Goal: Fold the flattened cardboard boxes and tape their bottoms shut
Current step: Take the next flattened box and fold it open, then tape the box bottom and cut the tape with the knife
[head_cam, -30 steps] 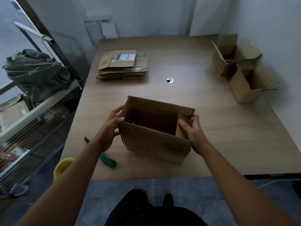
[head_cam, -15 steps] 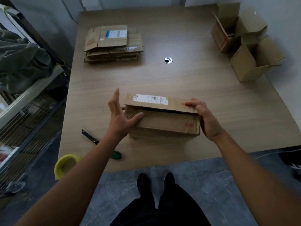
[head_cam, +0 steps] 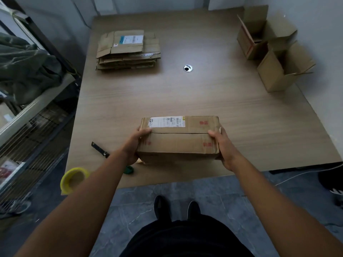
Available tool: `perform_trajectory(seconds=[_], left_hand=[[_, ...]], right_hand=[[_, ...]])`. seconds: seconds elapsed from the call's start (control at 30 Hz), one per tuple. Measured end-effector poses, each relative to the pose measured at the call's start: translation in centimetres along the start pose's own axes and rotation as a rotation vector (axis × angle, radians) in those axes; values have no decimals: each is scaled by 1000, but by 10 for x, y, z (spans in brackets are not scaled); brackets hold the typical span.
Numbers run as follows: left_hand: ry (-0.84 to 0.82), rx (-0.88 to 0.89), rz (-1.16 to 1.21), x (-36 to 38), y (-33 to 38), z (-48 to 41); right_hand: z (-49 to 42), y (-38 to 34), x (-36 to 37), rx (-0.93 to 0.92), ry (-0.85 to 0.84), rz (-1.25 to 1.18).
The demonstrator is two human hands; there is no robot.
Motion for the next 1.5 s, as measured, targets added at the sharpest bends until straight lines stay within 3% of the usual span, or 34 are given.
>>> perform_trajectory(seconds=[0.13,0.4,0.6,0.67,0.73,0.83,1.03,1.13,1.23,1.37,1.43,1.5], left_hand=[[44,-105,-26,14,-12,6],[79,130,74,38,-33,25],[130,-18,16,52,-65,20],[156,-48,62,53,-78,19],[296,-5,-5,44,-81,16],[501,163,-313,38,-68,12],[563,295,-910,49,-48,-1],[565,294,-903,49,-40,-7],[519,283,-877,49,-31,-13],[376,212,-672,24,-31,-1],[470,223,-732,0,-33,30],[697,228,-830,-46,-45,76]], right_hand=[[-3,-6,-5,-10,-61,-85],[-6,14,-31,-33,-223,-200],[-8,44,-54,68,-207,-168],[-8,43,-58,29,-179,-52],[-10,38,-62,-14,-160,188],[-12,25,-67,-47,-123,560],[-15,-6,-53,-289,93,1257],[-7,-18,-4,-483,54,1395],[-12,1,54,-340,-197,1532],[-26,26,85,-261,-165,1726],[-32,26,95,-268,-162,1741],[-38,29,117,-288,-181,1760]])
Point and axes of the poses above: each hand's wrist, its own z-axis away from the middle knuckle, its own x-axis out of the palm, y = z × x, the point moved 4 cm from there along -z, towards the middle knuckle, and after that the axes turned 12 degrees about -y, right-handed, at the moved point
